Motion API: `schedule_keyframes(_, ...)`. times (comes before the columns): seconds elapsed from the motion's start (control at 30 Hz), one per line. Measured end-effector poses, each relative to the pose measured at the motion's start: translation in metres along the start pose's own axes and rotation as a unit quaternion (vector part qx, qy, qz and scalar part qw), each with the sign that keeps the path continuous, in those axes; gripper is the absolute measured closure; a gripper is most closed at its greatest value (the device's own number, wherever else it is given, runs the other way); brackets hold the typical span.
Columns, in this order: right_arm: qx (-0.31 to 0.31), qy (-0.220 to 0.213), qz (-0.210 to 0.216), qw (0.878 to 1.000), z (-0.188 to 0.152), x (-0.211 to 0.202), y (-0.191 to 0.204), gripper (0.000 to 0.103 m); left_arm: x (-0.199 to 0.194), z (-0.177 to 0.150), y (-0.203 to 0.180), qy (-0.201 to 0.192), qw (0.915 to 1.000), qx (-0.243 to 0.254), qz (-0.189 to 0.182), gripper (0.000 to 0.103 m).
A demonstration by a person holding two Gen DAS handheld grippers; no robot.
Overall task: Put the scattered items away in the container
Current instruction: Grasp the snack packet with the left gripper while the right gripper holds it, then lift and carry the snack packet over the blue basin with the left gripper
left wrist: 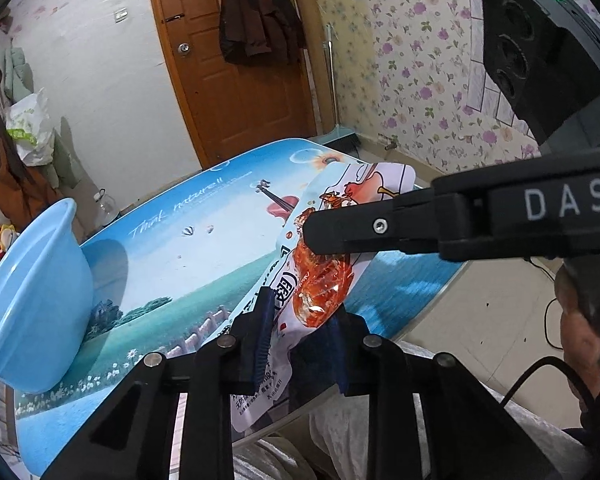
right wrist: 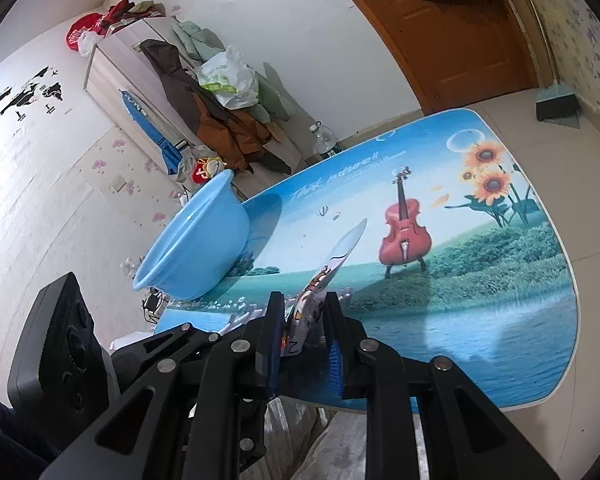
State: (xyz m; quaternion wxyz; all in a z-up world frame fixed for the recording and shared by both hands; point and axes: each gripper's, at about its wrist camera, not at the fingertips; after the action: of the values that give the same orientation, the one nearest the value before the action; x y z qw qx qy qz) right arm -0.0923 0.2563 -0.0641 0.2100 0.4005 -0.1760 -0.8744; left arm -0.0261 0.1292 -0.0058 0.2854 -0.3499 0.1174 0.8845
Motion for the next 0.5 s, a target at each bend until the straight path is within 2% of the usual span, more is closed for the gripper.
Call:
schedule_keyframes(0.13,-0.009,-0.006,0.000,1.000,0.001,-0.004,0.009,0.082,-0.007,-0.001,0.003,-0.007,1.0000,-0.003,0.003,0.079)
schedule_keyframes(0.27,-0.021,-0.008,-0.002,1.000,-0.001,-0.006,0.015,0.086,-0.007,-0.005,0.006,-0.005,1.0000,-0.007,0.002,0.079)
schedule_keyframes(0.5,0.017,-0.009,0.018,1.000,-0.008,-0.004,0.004,0.088,-0.009,-0.008,0.007,-0.005,1.0000,-0.008,-0.001,0.077)
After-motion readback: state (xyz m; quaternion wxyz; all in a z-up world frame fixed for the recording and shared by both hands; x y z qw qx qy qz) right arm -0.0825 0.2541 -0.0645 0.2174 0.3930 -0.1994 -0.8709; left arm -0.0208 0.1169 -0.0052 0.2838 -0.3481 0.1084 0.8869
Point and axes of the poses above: each gripper's, at about its wrist camera, not at the fingertips, and x roughly the way its jaws point, y to its left, z to its top, and after that the axes turned 12 degrees about -z, right-handed
